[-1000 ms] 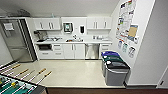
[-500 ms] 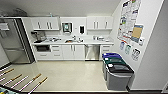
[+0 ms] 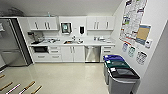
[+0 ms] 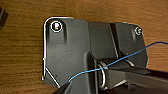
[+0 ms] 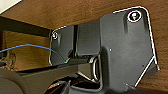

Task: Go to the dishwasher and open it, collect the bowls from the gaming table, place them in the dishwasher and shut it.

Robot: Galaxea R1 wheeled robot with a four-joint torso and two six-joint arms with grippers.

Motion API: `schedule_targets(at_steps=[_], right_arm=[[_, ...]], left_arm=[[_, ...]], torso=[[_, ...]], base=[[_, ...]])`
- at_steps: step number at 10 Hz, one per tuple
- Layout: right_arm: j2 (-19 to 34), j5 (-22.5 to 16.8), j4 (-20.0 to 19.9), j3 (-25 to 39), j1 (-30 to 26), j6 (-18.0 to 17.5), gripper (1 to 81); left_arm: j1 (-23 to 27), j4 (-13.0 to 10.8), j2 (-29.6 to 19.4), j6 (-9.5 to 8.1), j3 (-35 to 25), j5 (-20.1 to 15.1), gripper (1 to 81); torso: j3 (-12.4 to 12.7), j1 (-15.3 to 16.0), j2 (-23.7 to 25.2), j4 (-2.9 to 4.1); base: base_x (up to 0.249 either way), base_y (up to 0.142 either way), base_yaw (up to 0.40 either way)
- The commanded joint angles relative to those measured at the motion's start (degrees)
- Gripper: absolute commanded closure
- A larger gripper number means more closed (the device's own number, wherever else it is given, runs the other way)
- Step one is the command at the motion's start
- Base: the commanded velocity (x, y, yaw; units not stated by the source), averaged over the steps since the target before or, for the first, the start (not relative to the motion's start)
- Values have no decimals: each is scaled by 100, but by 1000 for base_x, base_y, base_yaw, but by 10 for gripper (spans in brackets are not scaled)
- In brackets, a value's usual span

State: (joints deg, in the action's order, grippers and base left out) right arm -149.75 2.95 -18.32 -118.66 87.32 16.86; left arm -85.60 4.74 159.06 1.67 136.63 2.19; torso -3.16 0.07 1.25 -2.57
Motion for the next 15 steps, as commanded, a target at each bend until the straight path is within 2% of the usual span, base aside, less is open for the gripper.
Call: schedule_targets(at_steps=[1,15], right_arm=[[136,-383,22,81,-254,10,10],[100,-374,48,72,-245,10,10]], left_arm=[[250,-35,-94,26,-14,-316,10],[241,-26,-76,35,-14,-316,10]], torso=[[0,0,2,0],[0,2,0,0]], base=[[277,0,0],[277,0,0]])
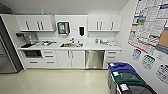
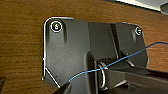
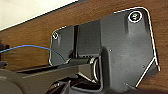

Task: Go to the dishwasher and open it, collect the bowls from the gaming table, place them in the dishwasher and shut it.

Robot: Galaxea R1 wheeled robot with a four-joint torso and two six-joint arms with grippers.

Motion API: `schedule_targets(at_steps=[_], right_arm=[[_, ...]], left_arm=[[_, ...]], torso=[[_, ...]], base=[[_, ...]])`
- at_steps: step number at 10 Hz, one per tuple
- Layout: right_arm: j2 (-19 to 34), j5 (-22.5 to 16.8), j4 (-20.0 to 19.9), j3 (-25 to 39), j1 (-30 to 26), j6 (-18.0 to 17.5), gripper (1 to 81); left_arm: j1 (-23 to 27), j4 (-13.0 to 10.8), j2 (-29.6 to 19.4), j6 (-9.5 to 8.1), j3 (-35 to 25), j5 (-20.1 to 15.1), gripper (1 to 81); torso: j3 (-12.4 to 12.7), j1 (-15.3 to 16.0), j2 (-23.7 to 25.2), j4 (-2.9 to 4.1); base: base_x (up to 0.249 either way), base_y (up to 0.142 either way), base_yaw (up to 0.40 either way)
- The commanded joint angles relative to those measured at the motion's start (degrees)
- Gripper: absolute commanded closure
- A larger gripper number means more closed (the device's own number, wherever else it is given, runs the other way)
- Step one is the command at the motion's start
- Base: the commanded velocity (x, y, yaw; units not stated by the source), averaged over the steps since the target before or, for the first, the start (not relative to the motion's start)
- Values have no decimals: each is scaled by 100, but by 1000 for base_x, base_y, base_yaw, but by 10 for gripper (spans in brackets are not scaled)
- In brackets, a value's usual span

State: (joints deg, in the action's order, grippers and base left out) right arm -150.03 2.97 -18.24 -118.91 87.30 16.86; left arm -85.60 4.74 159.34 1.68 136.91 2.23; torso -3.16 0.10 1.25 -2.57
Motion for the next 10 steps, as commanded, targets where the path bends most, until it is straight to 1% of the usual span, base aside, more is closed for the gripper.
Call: schedule_targets(at_steps=[1,4,6,10], right_arm=[[129,-359,48,114,-225,10,10],[137,-315,48,114,-225,19,10],[129,-315,57,114,-216,19,10],[129,-315,57,114,-200,19,10]], left_arm=[[241,-26,-104,34,-42,-320,10],[241,-35,-104,43,-24,-320,10],[241,-35,-104,43,-24,-320,10],[232,-35,-95,51,-24,-320,10]], torso=[[0,0,0,0],[0,-2,0,0],[0,2,-2,0],[-2,2,-7,0]], base=[[278,0,0],[278,0,0],[220,0,0],[118,0,0]])
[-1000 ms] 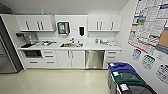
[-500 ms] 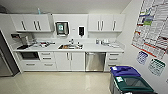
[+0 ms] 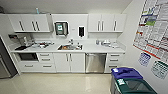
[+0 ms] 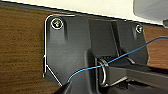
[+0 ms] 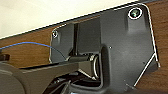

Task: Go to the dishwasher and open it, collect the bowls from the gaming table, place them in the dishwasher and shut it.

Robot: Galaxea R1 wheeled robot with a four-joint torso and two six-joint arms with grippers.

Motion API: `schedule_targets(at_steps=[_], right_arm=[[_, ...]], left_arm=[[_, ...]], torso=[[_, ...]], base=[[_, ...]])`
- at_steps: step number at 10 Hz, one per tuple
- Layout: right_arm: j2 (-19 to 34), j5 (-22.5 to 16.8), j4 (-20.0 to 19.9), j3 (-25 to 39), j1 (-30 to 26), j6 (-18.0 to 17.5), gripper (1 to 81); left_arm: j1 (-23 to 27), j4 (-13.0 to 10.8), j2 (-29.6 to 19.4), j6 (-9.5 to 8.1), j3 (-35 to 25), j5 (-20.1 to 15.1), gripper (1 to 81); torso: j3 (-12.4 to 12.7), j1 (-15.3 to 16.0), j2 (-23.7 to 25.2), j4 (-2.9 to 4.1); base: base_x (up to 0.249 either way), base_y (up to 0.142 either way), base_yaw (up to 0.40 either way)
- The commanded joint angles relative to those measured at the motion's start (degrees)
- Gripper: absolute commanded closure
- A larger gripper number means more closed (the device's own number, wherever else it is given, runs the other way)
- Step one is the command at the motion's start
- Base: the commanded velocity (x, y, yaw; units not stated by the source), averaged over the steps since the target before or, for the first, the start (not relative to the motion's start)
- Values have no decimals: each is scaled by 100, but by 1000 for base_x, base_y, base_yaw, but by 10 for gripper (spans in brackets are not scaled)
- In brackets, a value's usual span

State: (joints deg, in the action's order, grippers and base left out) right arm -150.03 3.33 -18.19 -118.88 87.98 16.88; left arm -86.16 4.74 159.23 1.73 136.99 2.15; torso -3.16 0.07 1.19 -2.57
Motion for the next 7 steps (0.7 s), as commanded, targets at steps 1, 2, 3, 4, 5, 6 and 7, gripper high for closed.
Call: schedule_targets(at_steps=[1,2,3,4,5,6,7], right_arm=[[120,-350,52,112,-285,17,10],[120,-350,52,103,-267,17,10],[120,-350,52,103,-285,17,10],[120,-350,52,112,-294,17,10],[120,-350,52,112,-294,17,10],[111,-350,44,103,-302,17,10],[102,-350,44,94,-311,17,10]], left_arm=[[288,-35,-84,47,-31,-320,10],[288,-35,-84,47,-40,-320,10],[288,-35,-84,47,-32,-312,10],[288,-35,-84,47,-40,-320,10],[288,-35,-75,47,-32,-320,10],[288,-35,-75,47,-40,-320,10],[288,-35,-75,47,-31,-320,10]], torso=[[0,0,0,0],[0,2,0,0],[0,2,0,0],[0,0,0,0],[0,0,0,0],[0,0,0,0],[0,0,0,0]], base=[[98,0,0],[96,0,0],[93,0,0],[92,0,0],[91,0,0],[91,0,0],[92,0,0]])
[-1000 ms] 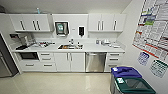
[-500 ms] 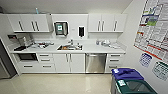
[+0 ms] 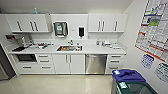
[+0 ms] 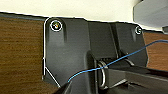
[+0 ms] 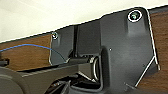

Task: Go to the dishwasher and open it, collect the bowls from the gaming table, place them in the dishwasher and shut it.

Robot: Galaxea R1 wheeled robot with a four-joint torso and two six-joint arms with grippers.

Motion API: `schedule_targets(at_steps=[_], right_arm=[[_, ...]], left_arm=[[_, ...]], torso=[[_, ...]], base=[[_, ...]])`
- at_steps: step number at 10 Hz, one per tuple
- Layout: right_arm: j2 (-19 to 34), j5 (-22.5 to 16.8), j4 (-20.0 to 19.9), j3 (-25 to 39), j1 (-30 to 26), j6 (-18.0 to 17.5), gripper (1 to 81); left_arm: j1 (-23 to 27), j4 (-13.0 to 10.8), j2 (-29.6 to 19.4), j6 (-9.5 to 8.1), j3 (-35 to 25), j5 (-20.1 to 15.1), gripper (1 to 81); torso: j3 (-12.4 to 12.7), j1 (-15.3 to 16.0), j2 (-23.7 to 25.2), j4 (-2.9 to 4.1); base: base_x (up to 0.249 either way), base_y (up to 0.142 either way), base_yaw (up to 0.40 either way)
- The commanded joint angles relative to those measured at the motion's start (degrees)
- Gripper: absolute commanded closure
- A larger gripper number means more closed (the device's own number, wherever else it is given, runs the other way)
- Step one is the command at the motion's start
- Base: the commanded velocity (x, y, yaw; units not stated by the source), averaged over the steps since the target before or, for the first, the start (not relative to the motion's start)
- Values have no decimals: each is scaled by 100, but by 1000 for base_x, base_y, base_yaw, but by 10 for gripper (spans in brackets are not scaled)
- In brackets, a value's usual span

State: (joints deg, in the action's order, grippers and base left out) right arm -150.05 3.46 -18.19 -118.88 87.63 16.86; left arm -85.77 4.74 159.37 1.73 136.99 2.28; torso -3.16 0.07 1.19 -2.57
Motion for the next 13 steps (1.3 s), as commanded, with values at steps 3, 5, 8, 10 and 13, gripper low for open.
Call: schedule_targets(at_steps=[3,5,8,10,13], right_arm=[[96,-364,52,94,-284,19,10],[87,-364,52,86,-267,19,10],[78,-364,43,86,-249,19,10],[78,-364,43,86,-249,19,10],[69,-364,43,86,-249,19,10]], left_arm=[[249,-35,-54,47,-31,-333,10],[249,-35,-54,47,-40,-333,10],[249,-35,-54,47,-31,-333,10],[249,-35,-71,47,-32,-333,10],[223,-35,-80,47,-31,-325,10]], torso=[[0,0,0,0],[0,-5,0,0],[0,0,-2,0],[0,-5,0,0],[0,-7,5,0]], base=[[92,0,0],[100,0,0],[102,0,0],[102,0,0],[101,0,0]])
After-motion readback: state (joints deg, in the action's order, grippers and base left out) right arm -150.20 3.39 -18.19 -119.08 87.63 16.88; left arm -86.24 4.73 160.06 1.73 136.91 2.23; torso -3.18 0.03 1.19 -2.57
